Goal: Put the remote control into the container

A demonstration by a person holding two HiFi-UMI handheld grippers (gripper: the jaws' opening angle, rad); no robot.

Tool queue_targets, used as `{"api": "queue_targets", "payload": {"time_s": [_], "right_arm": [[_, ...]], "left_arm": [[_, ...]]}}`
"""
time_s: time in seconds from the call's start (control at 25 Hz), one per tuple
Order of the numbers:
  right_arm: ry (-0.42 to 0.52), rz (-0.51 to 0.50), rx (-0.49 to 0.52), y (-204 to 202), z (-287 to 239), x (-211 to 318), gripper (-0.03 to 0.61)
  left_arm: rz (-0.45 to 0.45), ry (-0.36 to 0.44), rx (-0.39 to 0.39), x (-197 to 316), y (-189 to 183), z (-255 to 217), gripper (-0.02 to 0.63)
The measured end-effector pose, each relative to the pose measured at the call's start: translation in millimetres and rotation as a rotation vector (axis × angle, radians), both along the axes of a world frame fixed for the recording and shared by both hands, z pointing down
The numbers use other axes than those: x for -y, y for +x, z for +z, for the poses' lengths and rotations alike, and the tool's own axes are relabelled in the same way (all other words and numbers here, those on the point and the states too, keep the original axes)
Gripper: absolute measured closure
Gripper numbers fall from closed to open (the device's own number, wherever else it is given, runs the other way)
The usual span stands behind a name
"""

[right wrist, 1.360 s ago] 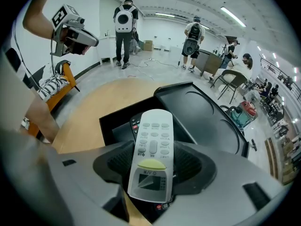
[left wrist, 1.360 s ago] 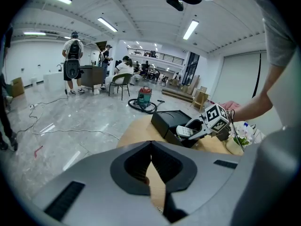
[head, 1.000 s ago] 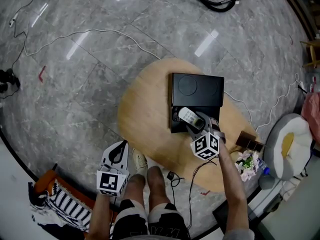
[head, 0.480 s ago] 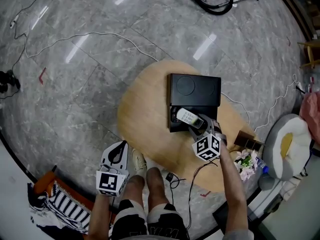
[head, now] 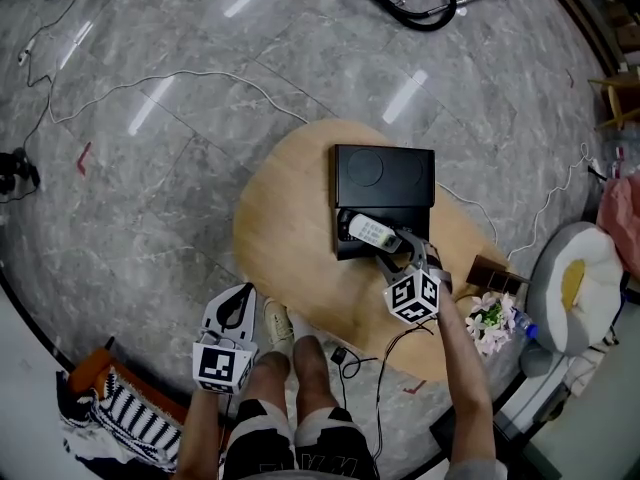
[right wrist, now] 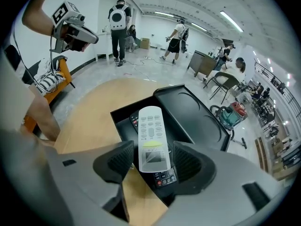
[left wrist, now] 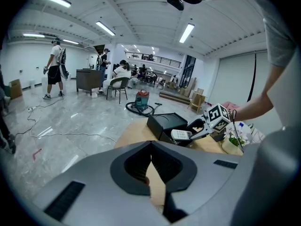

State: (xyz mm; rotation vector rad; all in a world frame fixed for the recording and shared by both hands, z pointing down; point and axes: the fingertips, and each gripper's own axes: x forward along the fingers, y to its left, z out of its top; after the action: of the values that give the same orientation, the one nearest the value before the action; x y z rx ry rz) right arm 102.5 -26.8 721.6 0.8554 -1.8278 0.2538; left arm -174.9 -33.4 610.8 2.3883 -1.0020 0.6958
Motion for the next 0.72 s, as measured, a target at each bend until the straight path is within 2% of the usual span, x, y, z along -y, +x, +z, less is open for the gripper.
{"api": "queue_targets", "payload": {"time_s": [0.28, 0.4, 0.72], "right_arm": [[0.046, 0.03, 0.006, 0.5, -21.5, 1.6, 0.33], [0.05, 0.05, 0.038, -2.2, -34.5, 3.1, 0.33], [0.092, 0.176, 0.125, -5.8, -76.3, 2.4, 0.356]], "left_arm": [[0.002, 0.036, -0.01, 2.8, -1.3, -17.4, 0.606], [0.003, 0.056, -0.015, 6.3, -0.7, -26.7, 0.606], [0.024, 0.1, -0.013, 11.7, 3.8, -59.6, 0.606]]}}
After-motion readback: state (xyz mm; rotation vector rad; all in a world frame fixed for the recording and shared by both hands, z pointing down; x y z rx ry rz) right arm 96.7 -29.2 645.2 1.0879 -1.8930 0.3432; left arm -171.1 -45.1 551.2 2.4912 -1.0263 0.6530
